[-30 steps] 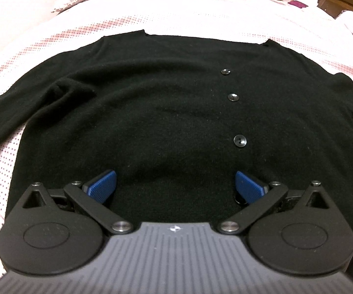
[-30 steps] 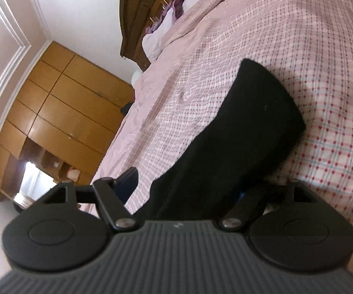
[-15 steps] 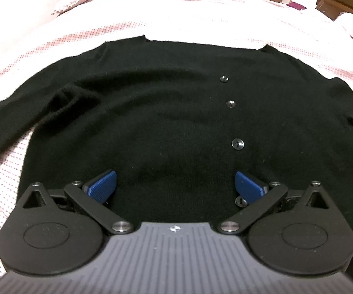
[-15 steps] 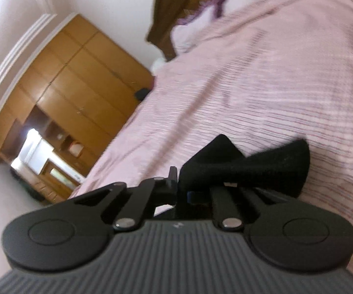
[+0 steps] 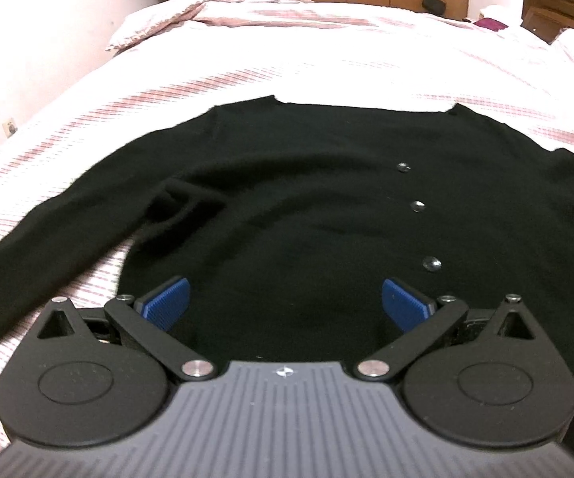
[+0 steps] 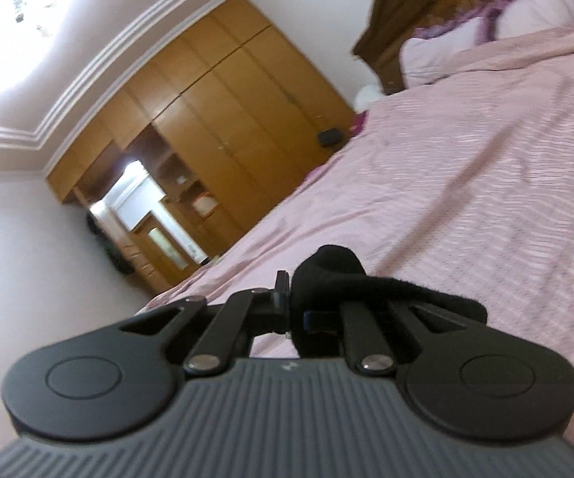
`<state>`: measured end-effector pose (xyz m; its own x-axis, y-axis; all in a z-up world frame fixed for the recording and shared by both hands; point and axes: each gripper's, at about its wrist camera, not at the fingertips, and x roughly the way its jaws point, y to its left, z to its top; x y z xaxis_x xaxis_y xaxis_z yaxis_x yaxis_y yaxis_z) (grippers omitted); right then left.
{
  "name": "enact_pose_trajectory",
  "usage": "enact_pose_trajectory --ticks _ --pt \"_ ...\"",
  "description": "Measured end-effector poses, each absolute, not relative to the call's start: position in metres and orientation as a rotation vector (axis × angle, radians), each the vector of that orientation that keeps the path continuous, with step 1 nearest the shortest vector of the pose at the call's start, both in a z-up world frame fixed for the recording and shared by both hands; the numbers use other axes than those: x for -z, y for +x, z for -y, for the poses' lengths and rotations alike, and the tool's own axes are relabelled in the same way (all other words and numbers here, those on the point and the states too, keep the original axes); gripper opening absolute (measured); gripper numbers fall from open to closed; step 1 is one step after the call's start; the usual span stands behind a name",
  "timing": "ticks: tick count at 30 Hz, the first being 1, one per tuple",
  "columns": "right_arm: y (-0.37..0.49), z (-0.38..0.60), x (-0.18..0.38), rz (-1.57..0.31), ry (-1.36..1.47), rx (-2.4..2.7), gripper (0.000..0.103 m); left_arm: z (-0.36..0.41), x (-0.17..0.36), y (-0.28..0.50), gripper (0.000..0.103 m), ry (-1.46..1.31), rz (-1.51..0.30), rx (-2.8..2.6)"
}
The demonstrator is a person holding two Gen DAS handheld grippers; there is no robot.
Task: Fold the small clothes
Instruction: 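Fold the held sleeve across the cardigan body and open the right gripper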
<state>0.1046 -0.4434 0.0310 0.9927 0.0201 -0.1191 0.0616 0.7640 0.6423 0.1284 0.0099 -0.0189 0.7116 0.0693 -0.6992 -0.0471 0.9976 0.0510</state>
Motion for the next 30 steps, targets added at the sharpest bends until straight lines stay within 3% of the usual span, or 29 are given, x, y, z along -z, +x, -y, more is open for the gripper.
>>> enact_pose_trajectory --ticks 17,30 --pt "0.159 0.304 -0.071 -0.172 0.541 -0.29 0.008 -0.081 -0.012 0.13 0.103 0.027 -0.715 -0.185" --pt "0.198 0.188 0.003 -0.464 0.378 -0.415 0.009 -0.11 0.012 0.127 0.103 -0.015 -0.747 -0.221"
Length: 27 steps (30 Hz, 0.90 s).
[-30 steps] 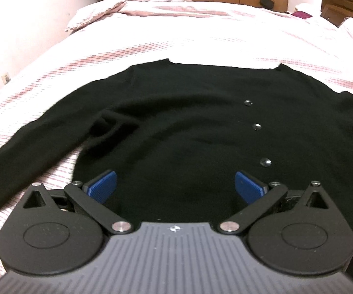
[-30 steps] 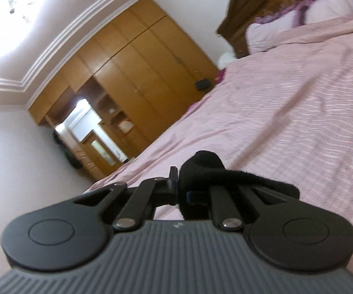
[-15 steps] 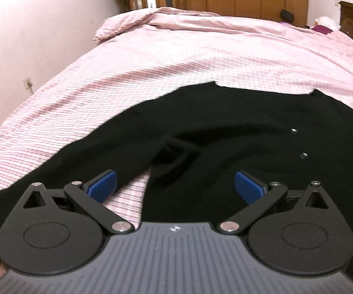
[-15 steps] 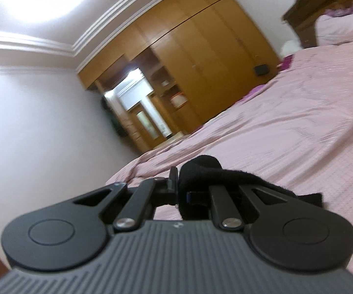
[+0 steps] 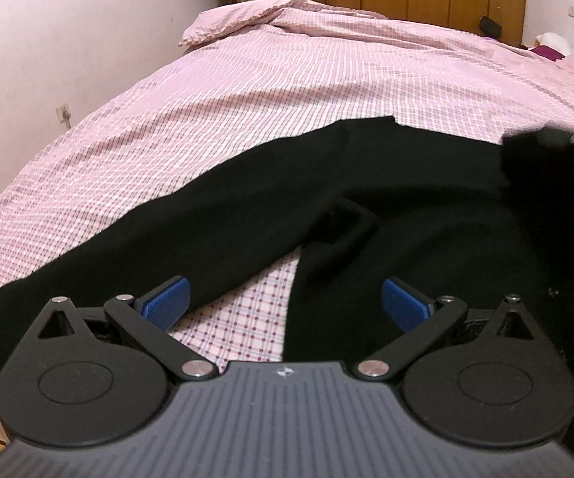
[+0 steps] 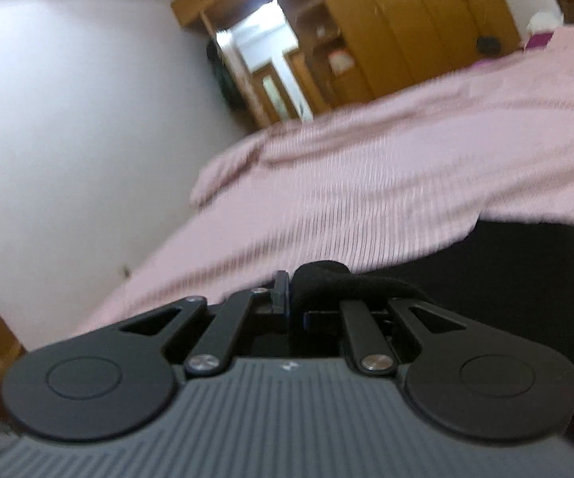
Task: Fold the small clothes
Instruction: 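Fold the held sleeve across the cardigan body and open the right gripper, then grasp the other cardigan sleeve with the left gripper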
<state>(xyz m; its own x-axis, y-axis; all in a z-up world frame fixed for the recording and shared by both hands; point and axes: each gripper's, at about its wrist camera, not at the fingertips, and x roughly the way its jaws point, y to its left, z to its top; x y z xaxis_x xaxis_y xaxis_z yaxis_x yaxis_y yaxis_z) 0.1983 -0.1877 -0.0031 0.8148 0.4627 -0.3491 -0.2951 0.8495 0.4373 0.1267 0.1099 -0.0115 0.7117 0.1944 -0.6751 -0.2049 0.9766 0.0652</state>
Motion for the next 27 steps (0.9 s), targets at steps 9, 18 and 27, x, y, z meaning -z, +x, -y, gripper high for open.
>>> enact_pose_trajectory --ticks 9,18,27 --pt "0.192 0.141 0.05 -0.677 0.294 -0.422 0.013 -0.118 0.02 0.127 0.103 -0.049 -0.764 -0.233" --pt "0.148 0.157 0.033 -0.655 0.359 -0.487 0.057 -0.108 0.015 0.127 0.103 -0.034 -0.751 -0.212" --pt "0.115 0.217 0.019 -0.581 0.346 -0.368 0.058 -0.072 0.004 0.133 0.103 0.028 -0.73 -0.127"
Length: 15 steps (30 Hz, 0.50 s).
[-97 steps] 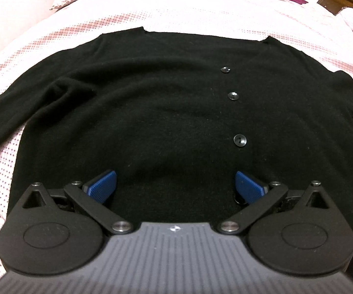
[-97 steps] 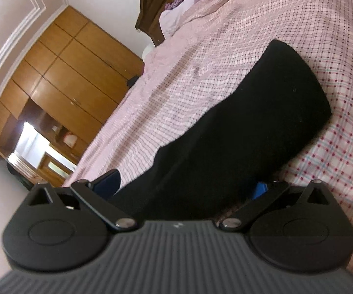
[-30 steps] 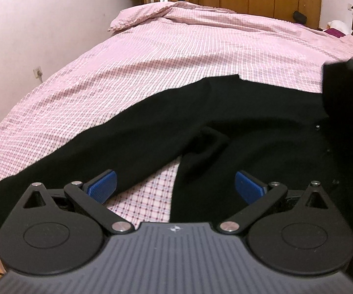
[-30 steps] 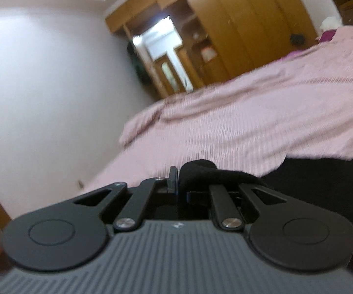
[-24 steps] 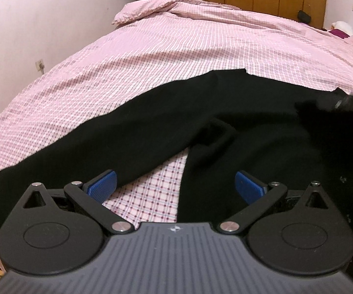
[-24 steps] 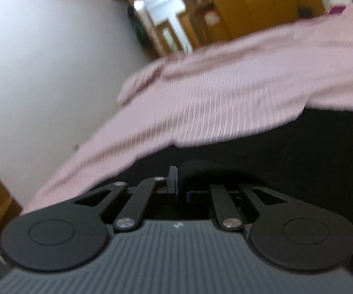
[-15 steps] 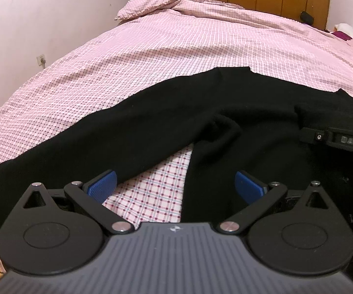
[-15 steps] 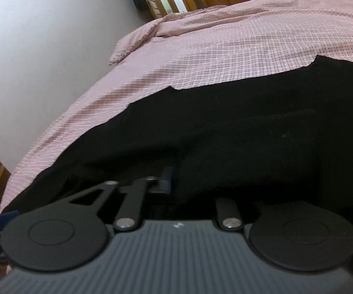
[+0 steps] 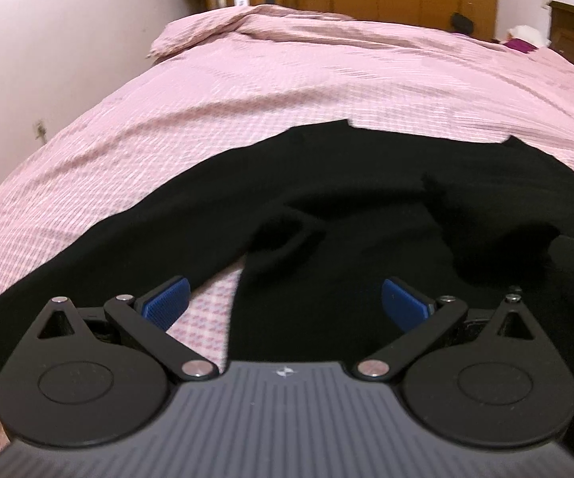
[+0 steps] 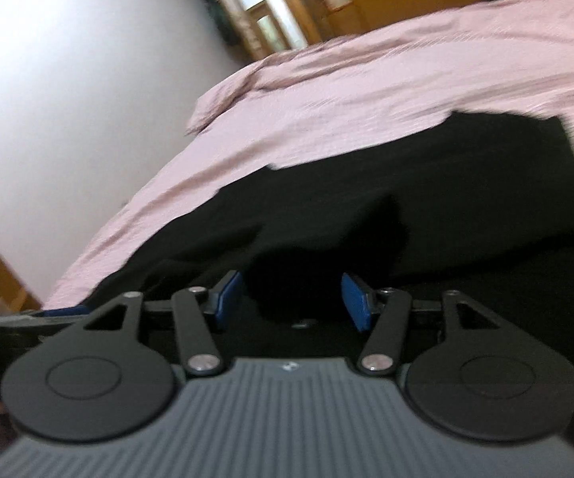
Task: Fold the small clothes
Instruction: 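Grasp the other cardigan sleeve with the left gripper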
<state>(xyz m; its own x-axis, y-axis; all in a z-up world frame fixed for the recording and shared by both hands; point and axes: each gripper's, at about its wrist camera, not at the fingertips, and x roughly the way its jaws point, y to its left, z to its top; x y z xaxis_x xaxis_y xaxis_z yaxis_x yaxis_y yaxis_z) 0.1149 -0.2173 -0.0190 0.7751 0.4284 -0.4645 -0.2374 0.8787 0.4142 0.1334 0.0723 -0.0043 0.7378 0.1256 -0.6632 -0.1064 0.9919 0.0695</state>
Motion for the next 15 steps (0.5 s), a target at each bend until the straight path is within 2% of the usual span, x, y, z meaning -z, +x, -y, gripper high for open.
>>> enact_pose_trajectory --ticks 15 --pt "0.1 0.276 0.038 -0.58 0.271 -0.054 0.058 0.029 0.005 0.17 0.103 0.223 -0.707 0.056"
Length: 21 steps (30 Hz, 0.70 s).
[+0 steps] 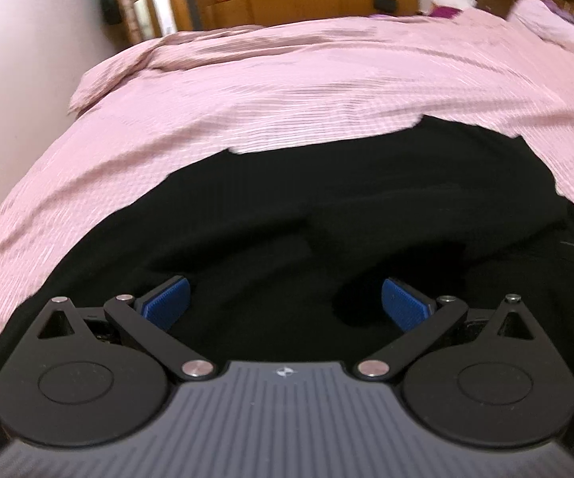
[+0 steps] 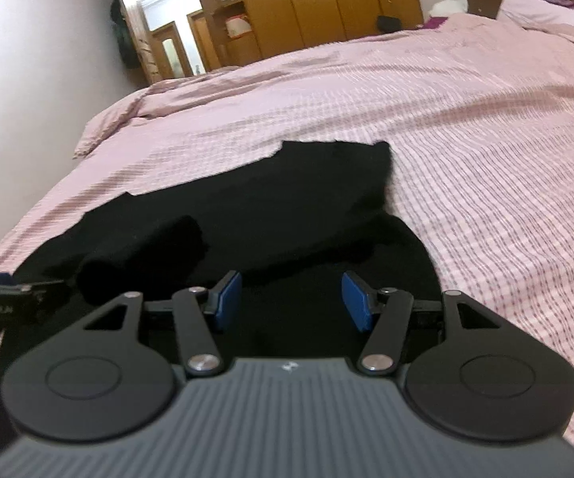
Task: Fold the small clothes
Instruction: 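Grasp the other cardigan sleeve with the left gripper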
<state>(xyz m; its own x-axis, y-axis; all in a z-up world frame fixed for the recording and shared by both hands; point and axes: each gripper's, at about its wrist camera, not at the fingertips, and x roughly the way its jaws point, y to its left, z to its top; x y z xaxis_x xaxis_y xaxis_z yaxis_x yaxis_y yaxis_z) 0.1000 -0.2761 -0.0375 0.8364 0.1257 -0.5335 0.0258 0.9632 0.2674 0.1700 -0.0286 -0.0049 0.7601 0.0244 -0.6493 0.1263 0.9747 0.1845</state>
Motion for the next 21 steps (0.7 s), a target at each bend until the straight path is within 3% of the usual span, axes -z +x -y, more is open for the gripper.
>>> enact_pose_trajectory --ticks 13,15,19,21 --pt "0.094 0.287 0.06 -0.574 0.307 -0.071 0.057 0.103 0.045 0.199 0.101 0.505 -0.545 0.138" --pt "0.095 0.288 0.062 -0.567 0.307 -0.074 0.057 0.102 0.045 0.203 0.09 0.469 -0.527 0.156" --pt "0.095 0.288 0.064 -0.56 0.308 -0.076 0.057 0.098 0.041 0.217 0.055 0.389 -0.551 0.18" --pt "0.095 0.289 0.065 -0.557 0.314 -0.079 0.057 0.091 0.035 0.219 0.047 0.335 -0.545 0.163"
